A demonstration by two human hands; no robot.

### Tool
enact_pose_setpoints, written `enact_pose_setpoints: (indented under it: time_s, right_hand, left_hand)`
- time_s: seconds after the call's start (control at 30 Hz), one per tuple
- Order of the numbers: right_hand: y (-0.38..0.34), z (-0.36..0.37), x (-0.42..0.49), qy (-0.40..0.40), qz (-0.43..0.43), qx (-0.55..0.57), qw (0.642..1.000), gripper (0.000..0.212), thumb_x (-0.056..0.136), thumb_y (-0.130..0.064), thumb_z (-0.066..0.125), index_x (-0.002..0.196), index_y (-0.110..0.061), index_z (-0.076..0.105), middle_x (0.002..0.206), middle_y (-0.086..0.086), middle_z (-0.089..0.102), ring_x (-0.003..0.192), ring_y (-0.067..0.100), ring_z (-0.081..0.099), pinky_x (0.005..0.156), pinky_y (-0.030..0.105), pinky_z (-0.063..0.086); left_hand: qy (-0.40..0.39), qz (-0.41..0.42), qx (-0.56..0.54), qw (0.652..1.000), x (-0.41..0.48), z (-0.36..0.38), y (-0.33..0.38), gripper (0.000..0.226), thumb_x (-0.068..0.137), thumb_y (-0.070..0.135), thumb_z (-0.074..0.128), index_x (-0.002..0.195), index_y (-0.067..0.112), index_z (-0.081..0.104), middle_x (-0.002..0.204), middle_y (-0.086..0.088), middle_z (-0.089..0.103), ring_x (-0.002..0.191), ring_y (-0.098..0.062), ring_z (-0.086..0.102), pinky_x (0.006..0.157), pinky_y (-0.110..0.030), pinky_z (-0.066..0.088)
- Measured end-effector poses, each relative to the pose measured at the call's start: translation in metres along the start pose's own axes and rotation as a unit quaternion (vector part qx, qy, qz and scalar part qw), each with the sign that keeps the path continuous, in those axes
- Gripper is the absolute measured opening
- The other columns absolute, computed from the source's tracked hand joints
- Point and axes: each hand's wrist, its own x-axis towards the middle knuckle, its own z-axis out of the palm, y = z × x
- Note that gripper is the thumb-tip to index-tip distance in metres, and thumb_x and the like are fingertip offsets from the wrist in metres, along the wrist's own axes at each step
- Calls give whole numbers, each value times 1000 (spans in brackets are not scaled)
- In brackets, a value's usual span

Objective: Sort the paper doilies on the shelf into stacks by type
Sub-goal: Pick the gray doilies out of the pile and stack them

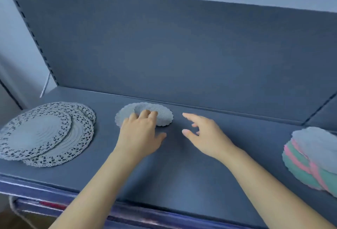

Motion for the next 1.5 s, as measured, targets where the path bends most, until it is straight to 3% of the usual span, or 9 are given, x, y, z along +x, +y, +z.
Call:
enact_pose_setpoints:
  time_s: [0.2, 0.3, 0.43, 0.6, 0.87, 1.07, 1.23, 1.3, 1.5]
  right_hand:
    - [77, -74, -102, 33, 103, 9, 994, 34, 92, -29, 57, 125, -37, 55, 117, -23, 56, 102, -5, 55, 86, 13, 46]
    - [132, -115, -152, 78, 141, 6, 987, 33, 92, -26, 58, 124, -31, 57, 123, -16, 59, 105, 0, 56, 96, 24, 45]
    - [214, -166, -204, 118, 159, -43, 979, 37, 93, -25, 56, 130, -27, 53, 132, -15, 55, 115, 2, 52, 89, 15, 35]
    - [309, -215, -233, 103, 131, -99, 981, 42, 91, -34, 56, 133, -31, 49, 136, -15, 51, 123, 7, 50, 100, 27, 41]
    - [336, -232, -190, 62, -26, -84, 994, 48, 88, -43, 61, 128, -17, 55, 131, -4, 55, 124, 15, 46, 101, 28, 37]
    - [336, -224, -166, 50, -100, -293, 950, 46, 93, -56, 41, 92, -14, 60, 100, 3, 65, 103, 25, 55, 90, 36, 38]
    - [332, -228, -174, 139, -200, -260, 934, 30, 99, -23, 43, 75, -12, 57, 69, 2, 63, 71, 26, 60, 65, 37, 48]
    - [318, -230, -182, 181, -189, -167, 951, 33, 95, -19, 48, 63, -15, 44, 52, -6, 43, 52, 18, 45, 46, 30, 33]
    - [243, -215, -187, 185, -68, 171, 965, 31, 89, -9, 49, 61, -2, 38, 54, -1, 29, 50, 10, 24, 46, 23, 19]
  left_hand:
    - [-34, -12, 72, 997, 1, -14, 113, 65, 83, 65, 49, 122, 14, 44, 124, -3, 52, 120, -26, 46, 88, -33, 36]
    - [-50, 77, 44, 995, -6, -14, 192, 59, 86, 62, 47, 122, 15, 44, 124, 0, 53, 121, -24, 46, 88, -33, 37]
    - [-3, 171, 0, 985, -28, 12, 309, 45, 88, 55, 46, 113, 17, 50, 113, 2, 59, 109, -22, 52, 81, -30, 37]
    - [-65, 164, -34, 984, -32, 66, 426, 46, 86, 53, 50, 115, 18, 52, 116, 0, 57, 113, -24, 50, 89, -32, 38]
    - [-96, 136, 7, 986, -23, 78, 451, 25, 100, 26, 41, 117, 10, 50, 118, -9, 55, 104, -27, 56, 79, -31, 42]
    - [10, 19, -67, 998, -20, 61, 427, 11, 97, 12, 33, 89, 9, 41, 71, -10, 52, 62, -31, 48, 56, -36, 41]
    - [209, -72, -296, 929, -30, 39, 409, 19, 98, 14, 36, 86, 13, 50, 63, 1, 50, 58, -12, 44, 53, -20, 35]
    - [230, -91, -338, 908, -32, 33, 400, 19, 97, 12, 39, 88, 11, 56, 63, 2, 49, 58, -10, 43, 55, -17, 36]
    - [188, -188, -570, 777, -54, 4, 344, 24, 96, 15, 46, 82, 15, 65, 77, 1, 57, 74, -15, 55, 65, -32, 57]
